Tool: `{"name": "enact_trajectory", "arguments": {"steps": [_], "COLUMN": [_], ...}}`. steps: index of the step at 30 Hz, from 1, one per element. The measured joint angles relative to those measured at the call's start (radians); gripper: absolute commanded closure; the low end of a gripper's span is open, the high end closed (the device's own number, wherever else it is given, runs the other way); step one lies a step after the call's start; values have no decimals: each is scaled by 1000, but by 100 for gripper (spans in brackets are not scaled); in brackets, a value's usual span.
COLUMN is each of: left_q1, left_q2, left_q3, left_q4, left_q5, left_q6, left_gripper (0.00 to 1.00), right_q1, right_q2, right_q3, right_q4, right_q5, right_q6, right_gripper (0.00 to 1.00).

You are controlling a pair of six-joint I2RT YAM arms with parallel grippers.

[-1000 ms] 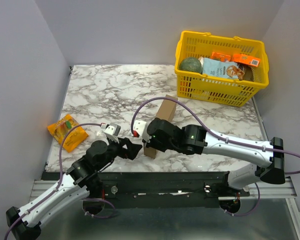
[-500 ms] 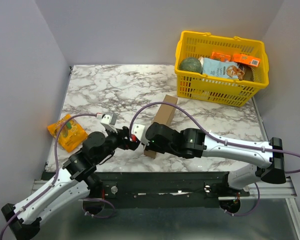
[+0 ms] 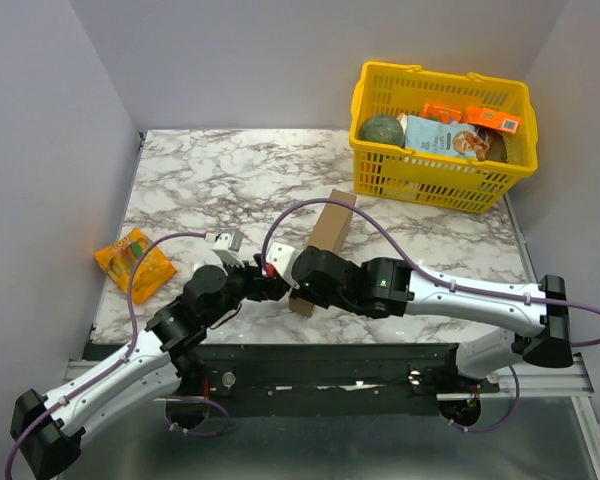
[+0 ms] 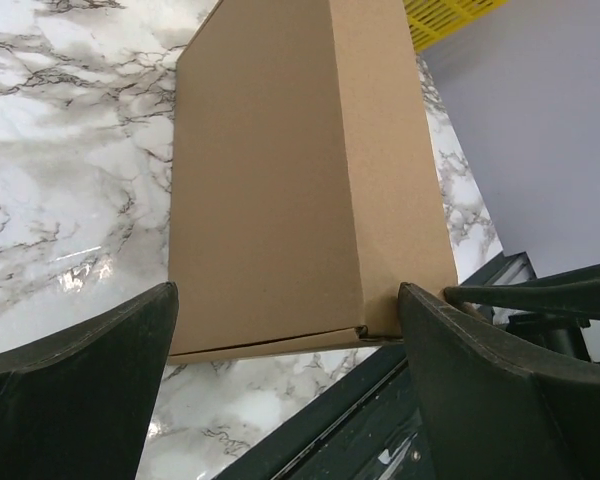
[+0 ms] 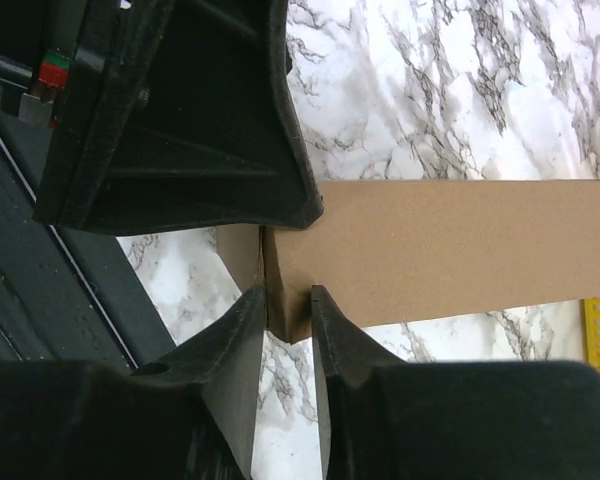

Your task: Fold the paper box

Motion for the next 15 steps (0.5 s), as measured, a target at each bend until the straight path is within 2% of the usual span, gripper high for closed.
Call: {"name": "enact_trajectory", "arguments": {"steps": [2,3,6,9,15], "left_q1": [0,0,0,0,0], "left_q2": [0,0,0,-4,-6], "left_q3": [-13,-17,-34,-50,-75], "left_q4": [19,27,56,85,144], "left_q5": [3,5,11,18,35], "left_q6": [-7,-10,-14,-14,-8], "left_gripper": [4,6,12,18,23], "right_q1": [0,0,0,-2,-76], "right_q2": [0,0,-2,-5,-73], "right_q3": [0,0,2,23,14], "right_q4": [0,-1,-6,-40,-97], "right_q5": [6,10,15,19,-2], "right_q6": [27,47,119,228,555], "right_gripper": [47,35,21,19,19]}}
